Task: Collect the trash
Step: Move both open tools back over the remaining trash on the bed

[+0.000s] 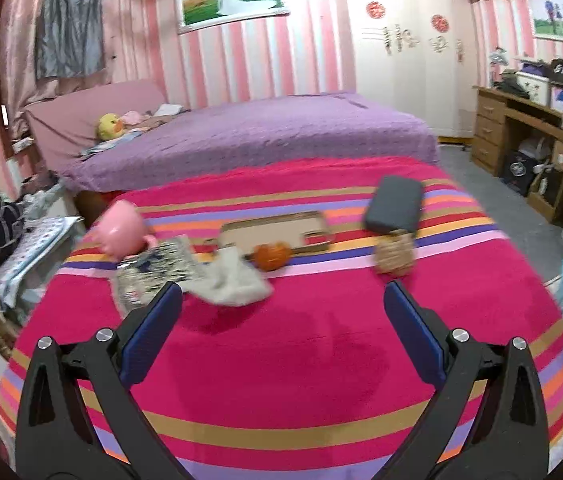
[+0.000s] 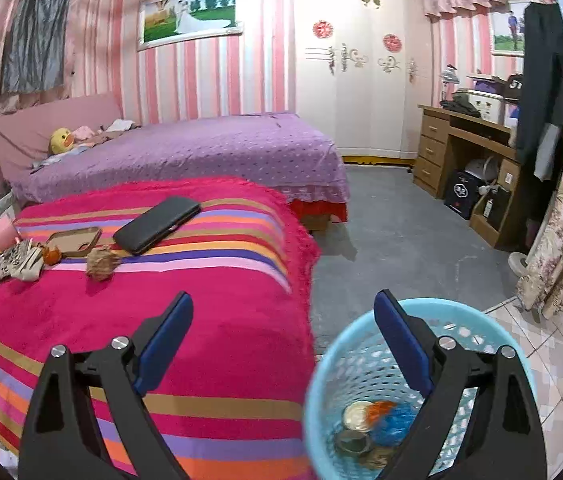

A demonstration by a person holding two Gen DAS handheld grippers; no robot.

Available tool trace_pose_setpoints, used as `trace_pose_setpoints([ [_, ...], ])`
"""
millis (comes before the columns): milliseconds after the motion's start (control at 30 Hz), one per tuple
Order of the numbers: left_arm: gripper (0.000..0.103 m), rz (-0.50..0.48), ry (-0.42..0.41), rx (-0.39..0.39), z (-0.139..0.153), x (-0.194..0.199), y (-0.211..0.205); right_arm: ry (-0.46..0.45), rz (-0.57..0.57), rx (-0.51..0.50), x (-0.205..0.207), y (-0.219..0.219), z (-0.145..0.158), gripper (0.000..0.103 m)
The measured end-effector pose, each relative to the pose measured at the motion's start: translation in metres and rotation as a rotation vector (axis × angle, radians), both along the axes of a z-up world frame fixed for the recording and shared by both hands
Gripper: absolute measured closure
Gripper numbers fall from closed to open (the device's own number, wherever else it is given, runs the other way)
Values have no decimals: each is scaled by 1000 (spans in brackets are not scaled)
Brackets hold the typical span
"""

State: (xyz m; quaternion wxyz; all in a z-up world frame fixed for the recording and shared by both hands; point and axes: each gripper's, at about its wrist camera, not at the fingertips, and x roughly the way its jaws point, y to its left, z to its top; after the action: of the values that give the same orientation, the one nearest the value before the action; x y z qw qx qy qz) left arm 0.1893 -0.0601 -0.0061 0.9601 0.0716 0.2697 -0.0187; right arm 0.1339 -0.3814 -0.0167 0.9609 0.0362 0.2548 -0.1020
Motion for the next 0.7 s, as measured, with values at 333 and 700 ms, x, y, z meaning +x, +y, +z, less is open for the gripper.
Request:
trace_pose_setpoints([
  [333, 6, 116, 52, -48, -16, 16, 83, 14, 61, 18, 24, 52, -3, 13],
  [700, 6, 211, 115, -58, -40, 33, 144, 55, 134, -21, 44, 100, -14, 13],
])
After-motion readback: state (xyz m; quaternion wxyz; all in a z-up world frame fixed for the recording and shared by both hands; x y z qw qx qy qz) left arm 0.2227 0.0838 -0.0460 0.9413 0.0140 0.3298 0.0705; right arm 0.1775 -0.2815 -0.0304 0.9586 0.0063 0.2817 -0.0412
